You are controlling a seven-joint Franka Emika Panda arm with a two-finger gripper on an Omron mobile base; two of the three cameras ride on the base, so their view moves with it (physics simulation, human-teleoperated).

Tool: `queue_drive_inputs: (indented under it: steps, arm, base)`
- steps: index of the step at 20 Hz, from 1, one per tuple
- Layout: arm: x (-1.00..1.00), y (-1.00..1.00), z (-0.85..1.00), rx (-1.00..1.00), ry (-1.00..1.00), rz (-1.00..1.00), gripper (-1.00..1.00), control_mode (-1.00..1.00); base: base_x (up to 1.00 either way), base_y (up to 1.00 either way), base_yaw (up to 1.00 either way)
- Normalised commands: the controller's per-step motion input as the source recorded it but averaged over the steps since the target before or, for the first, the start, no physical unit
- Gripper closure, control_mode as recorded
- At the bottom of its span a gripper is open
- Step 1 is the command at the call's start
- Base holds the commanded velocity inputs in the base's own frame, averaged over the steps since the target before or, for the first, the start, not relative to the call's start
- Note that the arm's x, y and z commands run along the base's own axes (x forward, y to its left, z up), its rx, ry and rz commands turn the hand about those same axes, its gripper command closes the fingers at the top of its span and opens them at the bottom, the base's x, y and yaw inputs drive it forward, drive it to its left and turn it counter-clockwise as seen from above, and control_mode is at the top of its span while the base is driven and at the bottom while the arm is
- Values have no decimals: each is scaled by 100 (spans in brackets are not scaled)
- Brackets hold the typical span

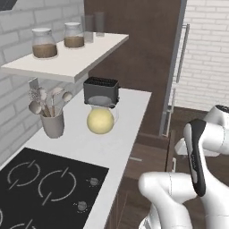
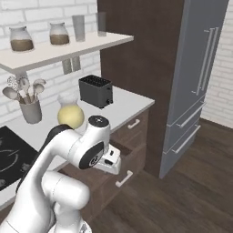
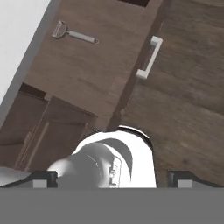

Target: Pick the peeler from the drawer and place it on the counter.

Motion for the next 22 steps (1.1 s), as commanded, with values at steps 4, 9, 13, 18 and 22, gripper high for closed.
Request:
queue_drive_inputs:
  steps: [4, 9, 13, 18, 22]
  arm:
    - [34, -21, -19, 0, 20, -25, -100, -100]
    - [100, 3, 0, 0, 26, -25, -100, -100]
    - [100, 2, -1, 0, 30, -21, -100, -100]
    - [98, -6, -24, 0, 26, -16, -100, -100]
    - [89, -17, -70, 1, 18, -6, -100, -100]
  base:
    - [0, 0, 0]
    - [0, 0, 0]
    - [0, 0, 0]
    - [0, 0, 0]
    - [0, 0, 0]
